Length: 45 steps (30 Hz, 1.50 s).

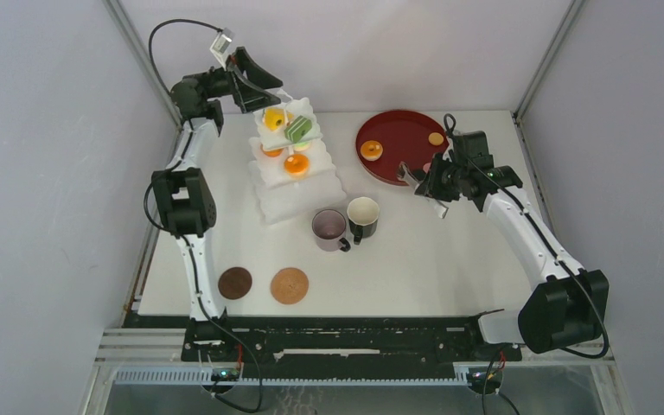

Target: Serve the afternoon tea

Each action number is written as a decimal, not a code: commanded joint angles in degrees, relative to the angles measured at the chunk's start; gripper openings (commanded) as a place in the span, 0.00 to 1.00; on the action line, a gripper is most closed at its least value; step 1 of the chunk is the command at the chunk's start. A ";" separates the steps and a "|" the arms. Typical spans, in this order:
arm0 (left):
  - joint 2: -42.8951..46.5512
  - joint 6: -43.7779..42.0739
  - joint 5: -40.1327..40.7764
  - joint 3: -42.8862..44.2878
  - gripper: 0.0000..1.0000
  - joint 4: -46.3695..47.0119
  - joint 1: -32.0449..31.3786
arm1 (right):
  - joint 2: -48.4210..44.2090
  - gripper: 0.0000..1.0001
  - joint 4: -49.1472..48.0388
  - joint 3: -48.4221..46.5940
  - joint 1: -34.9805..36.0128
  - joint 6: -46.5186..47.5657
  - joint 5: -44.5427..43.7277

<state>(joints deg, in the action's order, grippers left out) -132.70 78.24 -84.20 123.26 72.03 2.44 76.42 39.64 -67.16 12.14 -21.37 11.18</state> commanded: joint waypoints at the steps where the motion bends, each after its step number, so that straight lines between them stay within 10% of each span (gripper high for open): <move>1: 5.17 3.08 0.16 -3.39 1.00 6.48 -0.17 | -0.20 0.07 -3.16 -3.24 0.43 -0.87 0.69; 14: 5.57 3.23 0.03 -5.73 0.88 6.77 -2.17 | -0.13 0.07 -3.39 -3.24 0.60 -1.18 0.87; 45: 5.76 5.95 0.25 -3.12 0.00 6.80 -3.45 | -1.10 0.06 -1.49 -3.24 0.69 -0.61 -0.01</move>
<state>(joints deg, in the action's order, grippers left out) -130.72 82.59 -84.71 118.80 76.47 -0.47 76.64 39.75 -67.16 12.51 -21.37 11.20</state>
